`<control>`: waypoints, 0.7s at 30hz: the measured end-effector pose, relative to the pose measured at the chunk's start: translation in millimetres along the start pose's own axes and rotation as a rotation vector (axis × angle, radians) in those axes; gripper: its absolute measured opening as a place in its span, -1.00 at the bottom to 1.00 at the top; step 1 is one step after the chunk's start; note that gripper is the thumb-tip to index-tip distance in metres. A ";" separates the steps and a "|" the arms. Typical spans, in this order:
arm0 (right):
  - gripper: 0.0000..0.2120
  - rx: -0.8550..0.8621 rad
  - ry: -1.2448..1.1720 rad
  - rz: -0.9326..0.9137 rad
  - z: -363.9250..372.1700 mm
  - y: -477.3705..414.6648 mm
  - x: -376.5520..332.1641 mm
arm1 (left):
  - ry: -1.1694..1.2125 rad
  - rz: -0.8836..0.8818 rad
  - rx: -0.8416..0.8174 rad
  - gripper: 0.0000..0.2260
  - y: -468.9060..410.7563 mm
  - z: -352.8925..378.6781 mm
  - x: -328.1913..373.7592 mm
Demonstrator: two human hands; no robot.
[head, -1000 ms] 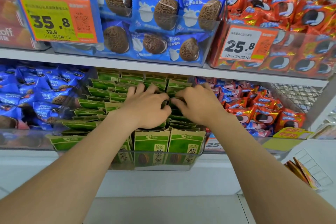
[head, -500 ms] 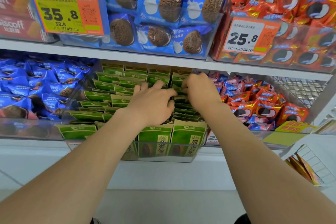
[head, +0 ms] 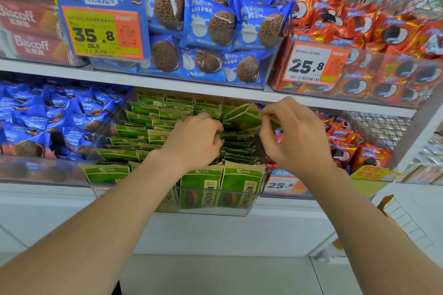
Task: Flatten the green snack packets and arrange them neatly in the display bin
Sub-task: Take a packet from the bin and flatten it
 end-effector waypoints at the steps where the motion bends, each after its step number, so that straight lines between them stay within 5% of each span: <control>1: -0.95 0.064 -0.050 0.043 -10.3 3.6 0.5 | 0.046 0.003 0.052 -0.68 4.7 -5.5 -0.3; 7: -0.88 0.432 -0.377 0.405 -64.2 33.8 5.5 | 0.290 -0.063 0.333 -0.74 39.5 -39.4 8.6; 10: -0.89 0.442 -0.475 0.425 -72.4 37.8 -3.1 | 0.517 0.027 0.569 -0.74 66.0 -63.4 25.3; 16: -0.91 0.184 -0.664 0.442 -46.0 32.0 -21.6 | 0.728 0.201 0.416 -0.76 73.6 -49.7 71.1; 21: -0.80 0.152 -1.368 0.819 -3.7 50.2 -9.2 | 0.996 -0.028 0.379 -0.77 64.4 -28.2 48.8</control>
Point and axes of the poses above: each hand's wrist, its own y-axis away from the middle knuckle, its own z-axis out of the palm, x = y × z, the point moved 9 cm from there along -y, towards the middle knuckle, and after that the axes turned 8 degrees about -x, right-handed, at the moved point
